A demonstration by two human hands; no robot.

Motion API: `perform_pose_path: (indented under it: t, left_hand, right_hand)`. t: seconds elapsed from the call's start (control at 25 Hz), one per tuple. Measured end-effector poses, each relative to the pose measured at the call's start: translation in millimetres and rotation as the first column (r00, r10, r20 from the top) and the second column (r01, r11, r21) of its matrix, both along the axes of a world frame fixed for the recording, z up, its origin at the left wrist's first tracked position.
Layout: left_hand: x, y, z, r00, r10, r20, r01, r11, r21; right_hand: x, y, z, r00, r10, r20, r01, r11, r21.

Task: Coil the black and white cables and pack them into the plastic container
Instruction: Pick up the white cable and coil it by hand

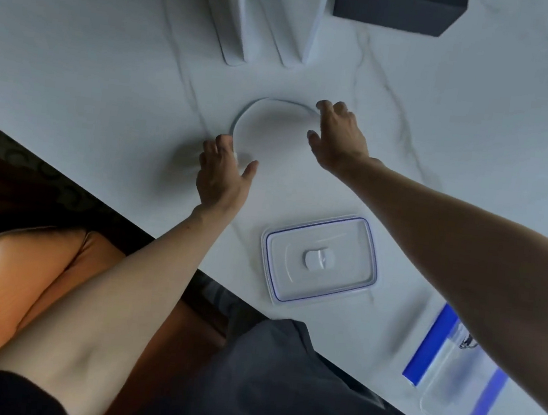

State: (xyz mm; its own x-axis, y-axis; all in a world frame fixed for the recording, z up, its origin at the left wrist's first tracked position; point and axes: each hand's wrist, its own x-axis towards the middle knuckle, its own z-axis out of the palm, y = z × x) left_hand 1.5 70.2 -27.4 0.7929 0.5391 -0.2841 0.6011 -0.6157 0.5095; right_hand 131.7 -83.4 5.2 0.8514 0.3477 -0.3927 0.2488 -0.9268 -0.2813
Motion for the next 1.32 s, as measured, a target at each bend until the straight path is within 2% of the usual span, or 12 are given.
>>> perform_pose_path:
  t: [0.16,0.28,0.36,0.48,0.56,0.72,0.88,1.04,1.16,1.32]
  left_hand:
    - [2.0,4.4,-8.2,0.997,-0.002,0.079,-0.004,0.997,0.074]
    - [2.9,7.0,-11.0,0.997,0.002,0.076,-0.007,0.998,0.061]
    - [5.4,8.8,-12.0,0.998,0.023,0.061,-0.023,1.0,0.001]
    - [8.3,11.0,-4.2,0.992,0.018,0.124,0.0,0.989,-0.147]
    - [11.5,9.7,8.2,0.986,0.036,0.16,0.005,0.968,-0.25]
    - [19.3,-5.1,40.6,0.988,0.1,0.118,-0.033,0.881,-0.471]
    - [20.5,-29.8,82.7,0.985,0.062,0.158,0.063,0.729,-0.682]
    - [9.3,-62.0,135.9,0.975,-0.086,0.206,0.223,0.44,-0.87]
    - [-8.3,-95.6,181.5,0.923,-0.263,0.28,0.359,0.332,-0.872]
    - [-24.0,-146.4,237.3,0.791,-0.485,0.373,0.5,0.16,-0.851]
  right_hand:
    - [2.9,4.2,-14.2,0.999,-0.046,0.023,0.047,0.997,-0.064]
    - [-0.1,3.8,-24.0,0.992,-0.123,-0.037,0.122,0.992,-0.034]
    - [-2.7,4.0,-26.7,0.976,-0.19,-0.107,0.193,0.981,0.016]
    - [-9.5,4.2,-16.1,0.962,-0.236,-0.14,0.254,0.959,0.129]
    - [-11.4,1.3,-0.5,0.958,-0.267,-0.106,0.285,0.928,0.239]
    - [-12.5,-16.0,40.6,0.94,-0.34,-0.016,0.313,0.846,0.431]
    - [-15.9,-52.0,90.5,0.904,-0.421,0.076,0.301,0.752,0.587]
    - [-15.7,-95.0,132.7,0.861,-0.463,0.209,0.211,0.7,0.682]
    - [-21.9,-132.9,167.4,0.817,-0.514,0.26,0.175,0.651,0.739]
    - [-32.1,-179.6,204.4,0.785,-0.541,0.301,0.141,0.63,0.764]
